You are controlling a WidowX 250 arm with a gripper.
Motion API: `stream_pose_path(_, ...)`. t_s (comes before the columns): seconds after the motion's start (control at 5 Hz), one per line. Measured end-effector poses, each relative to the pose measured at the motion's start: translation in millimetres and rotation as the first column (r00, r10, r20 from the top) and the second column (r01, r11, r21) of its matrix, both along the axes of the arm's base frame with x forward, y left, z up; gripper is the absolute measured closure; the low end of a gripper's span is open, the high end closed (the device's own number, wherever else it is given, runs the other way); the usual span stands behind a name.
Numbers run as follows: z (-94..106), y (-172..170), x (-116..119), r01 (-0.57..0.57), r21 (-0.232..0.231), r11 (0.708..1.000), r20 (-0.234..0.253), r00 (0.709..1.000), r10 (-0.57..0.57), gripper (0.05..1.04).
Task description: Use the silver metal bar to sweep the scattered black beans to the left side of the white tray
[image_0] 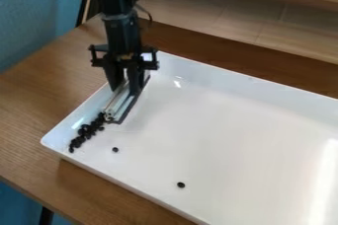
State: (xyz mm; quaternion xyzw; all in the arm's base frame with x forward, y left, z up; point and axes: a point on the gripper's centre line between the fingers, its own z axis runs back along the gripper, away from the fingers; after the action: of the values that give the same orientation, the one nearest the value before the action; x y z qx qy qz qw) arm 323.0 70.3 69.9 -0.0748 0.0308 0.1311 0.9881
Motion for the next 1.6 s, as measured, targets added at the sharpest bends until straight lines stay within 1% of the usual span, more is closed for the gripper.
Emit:
stream_pose_path(0.2,24.4,-38,-8,0.034,-0.094,0.995,0.009,0.999,-0.033,0.706)
stream_pose_path(0.4,20.7,-85,-21,0.092,-0.096,0.991,-0.027,0.995,-0.095,0.706)
stream_pose_path(0.6,5.7,-122,-45,0.148,-0.073,0.986,-0.038,0.988,-0.151,0.706)
stream_pose_path(0.8,-7.8,-149,-61,0.177,-0.036,0.984,0.004,0.984,-0.177,0.706)
stream_pose_path(1.0,-14.6,-158,-54,0.127,-0.010,0.992,0.053,0.991,-0.126,0.706)
stream_pose_path(1.2,-28.6,-163,-50,0.102,0.001,0.995,0.052,0.993,-0.102,0.706)
stream_pose_path(1.6,-34.0,-167,-43,0.073,0.025,0.997,0.054,0.996,-0.075,0.706)
